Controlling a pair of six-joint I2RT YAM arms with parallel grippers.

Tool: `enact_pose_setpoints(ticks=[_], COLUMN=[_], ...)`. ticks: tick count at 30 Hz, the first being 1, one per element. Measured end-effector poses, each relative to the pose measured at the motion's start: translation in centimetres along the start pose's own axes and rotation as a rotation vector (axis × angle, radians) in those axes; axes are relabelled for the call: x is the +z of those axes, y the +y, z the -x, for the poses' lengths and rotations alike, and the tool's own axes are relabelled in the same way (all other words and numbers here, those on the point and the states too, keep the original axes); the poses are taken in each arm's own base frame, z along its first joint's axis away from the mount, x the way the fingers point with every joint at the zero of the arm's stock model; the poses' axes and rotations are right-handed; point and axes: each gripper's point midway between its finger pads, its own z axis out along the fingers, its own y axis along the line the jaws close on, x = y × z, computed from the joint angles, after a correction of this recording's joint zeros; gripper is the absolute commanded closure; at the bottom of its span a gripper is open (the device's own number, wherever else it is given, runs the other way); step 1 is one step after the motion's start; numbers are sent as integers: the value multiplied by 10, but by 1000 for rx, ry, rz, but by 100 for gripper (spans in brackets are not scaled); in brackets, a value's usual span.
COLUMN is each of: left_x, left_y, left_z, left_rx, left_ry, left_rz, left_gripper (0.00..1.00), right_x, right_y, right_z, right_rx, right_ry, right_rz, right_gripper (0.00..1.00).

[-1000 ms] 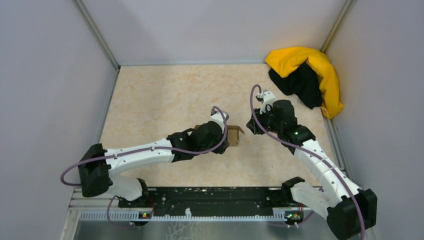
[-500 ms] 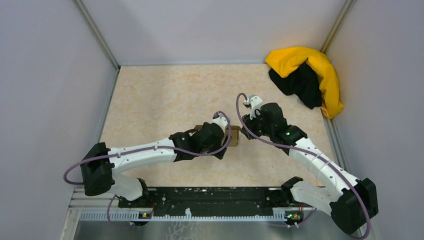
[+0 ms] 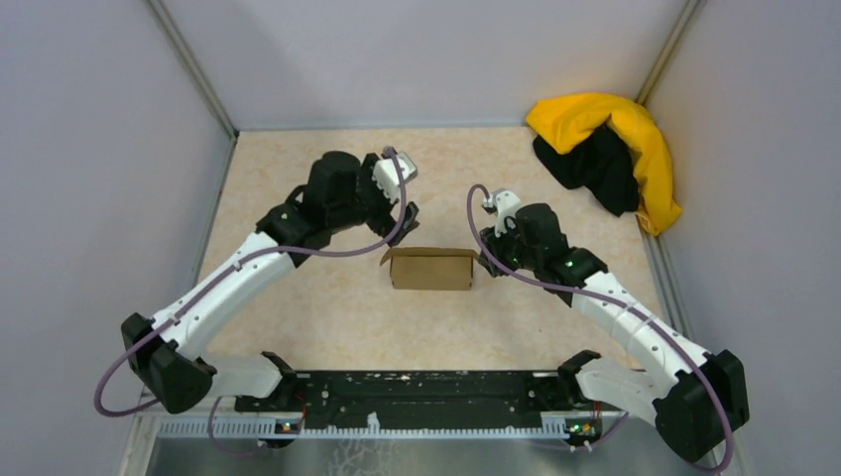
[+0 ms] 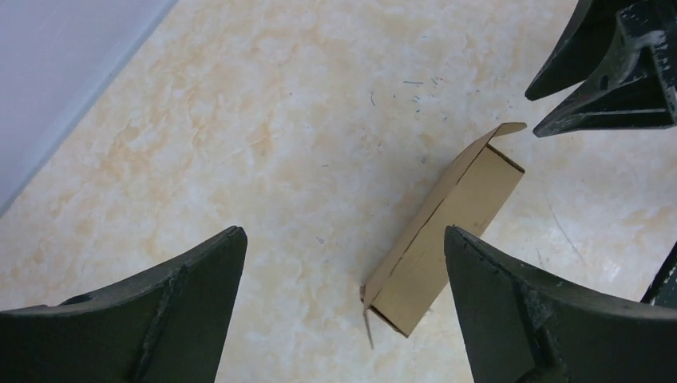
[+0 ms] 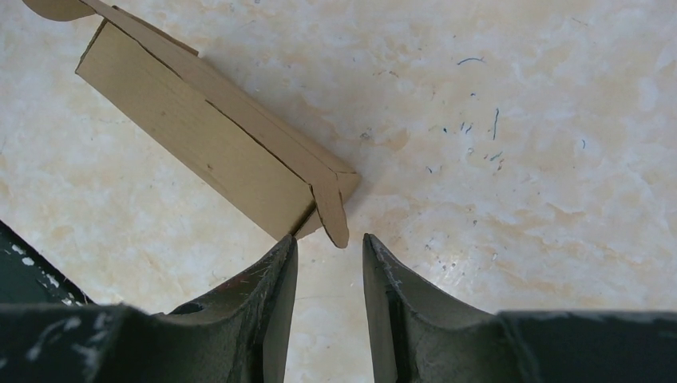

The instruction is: Fold the paper box

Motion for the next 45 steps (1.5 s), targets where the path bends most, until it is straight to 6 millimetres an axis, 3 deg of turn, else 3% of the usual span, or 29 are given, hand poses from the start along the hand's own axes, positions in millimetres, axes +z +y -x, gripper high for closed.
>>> enact_pose_setpoints(ticks=[2,5,10,19,29,37,45], left_x=[1,12,31,34,54,60,66], left_y=[20,26,0,-31,-51,-56,-63], left_z=[-3,-5,-26,-66,-97,-109,-133], left_rx=[10,28,30,-19,-24,4,13], left_ry=[0,11,64,126,226,269,354], left_rz=[-31,-121,-309,-459,-502,-486,-476], left_gripper=[1,1,2,2,3,3,4], right_x=[0,0,0,1,6,8,9], right_y=[0,1,3,5,6,6,6], right_z=[0,0,1,1,-3,-1,-1], right_rx=[2,3,8,11,22,23,24], right_ry=[0,0,-3,-3,18,9,10], right_rz=[2,7,13,26,35,35,34], right_gripper=[64,64,63,63,63,63,63])
